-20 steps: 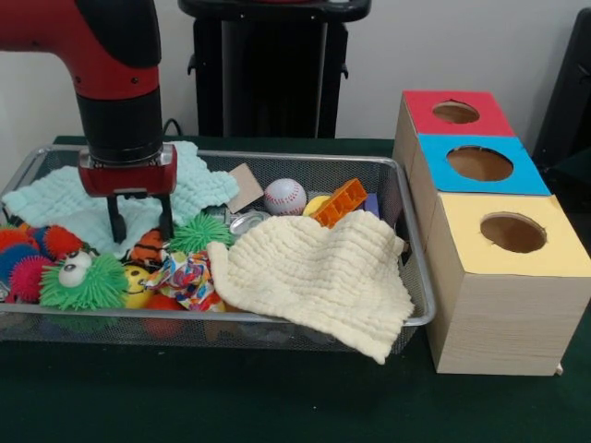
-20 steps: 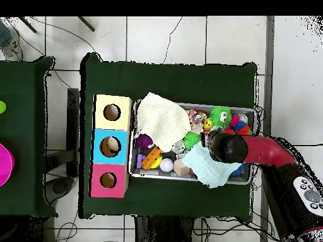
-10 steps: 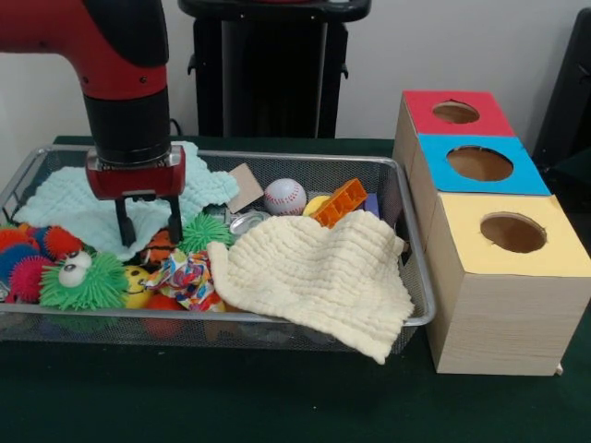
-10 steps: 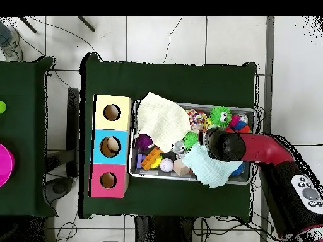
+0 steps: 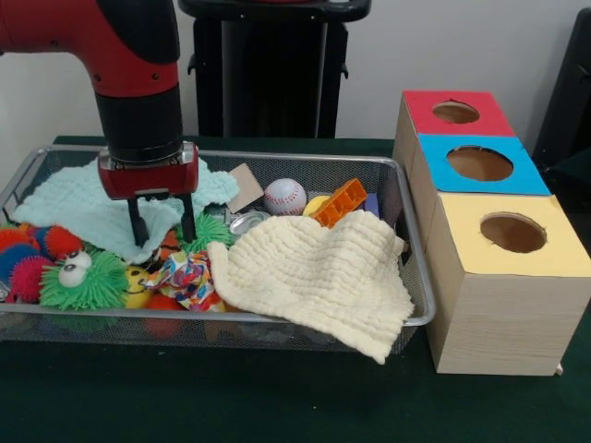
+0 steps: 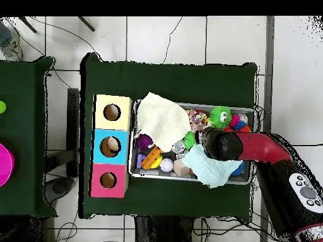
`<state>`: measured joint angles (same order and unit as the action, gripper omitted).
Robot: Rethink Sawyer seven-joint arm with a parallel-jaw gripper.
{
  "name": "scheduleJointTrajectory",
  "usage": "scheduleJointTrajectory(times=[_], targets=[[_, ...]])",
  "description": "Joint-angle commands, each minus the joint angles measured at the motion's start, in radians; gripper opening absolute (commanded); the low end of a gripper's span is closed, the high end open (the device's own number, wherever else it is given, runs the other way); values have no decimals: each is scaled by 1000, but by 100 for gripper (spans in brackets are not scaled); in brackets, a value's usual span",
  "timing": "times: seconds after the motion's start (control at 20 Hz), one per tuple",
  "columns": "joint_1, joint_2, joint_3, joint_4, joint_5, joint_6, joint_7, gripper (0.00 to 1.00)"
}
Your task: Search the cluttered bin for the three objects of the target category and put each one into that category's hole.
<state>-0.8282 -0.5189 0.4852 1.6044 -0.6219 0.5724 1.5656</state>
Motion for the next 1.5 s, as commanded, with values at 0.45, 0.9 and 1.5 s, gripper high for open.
scheduleJointTrajectory(times=[0.45,0.9,1.5], targets=[[-2,-17,111,137,-3,-21,-77,100],[-19,-74,141,159,29,32,-91,100],[50,-104,62,99,-55,32,-64,0]])
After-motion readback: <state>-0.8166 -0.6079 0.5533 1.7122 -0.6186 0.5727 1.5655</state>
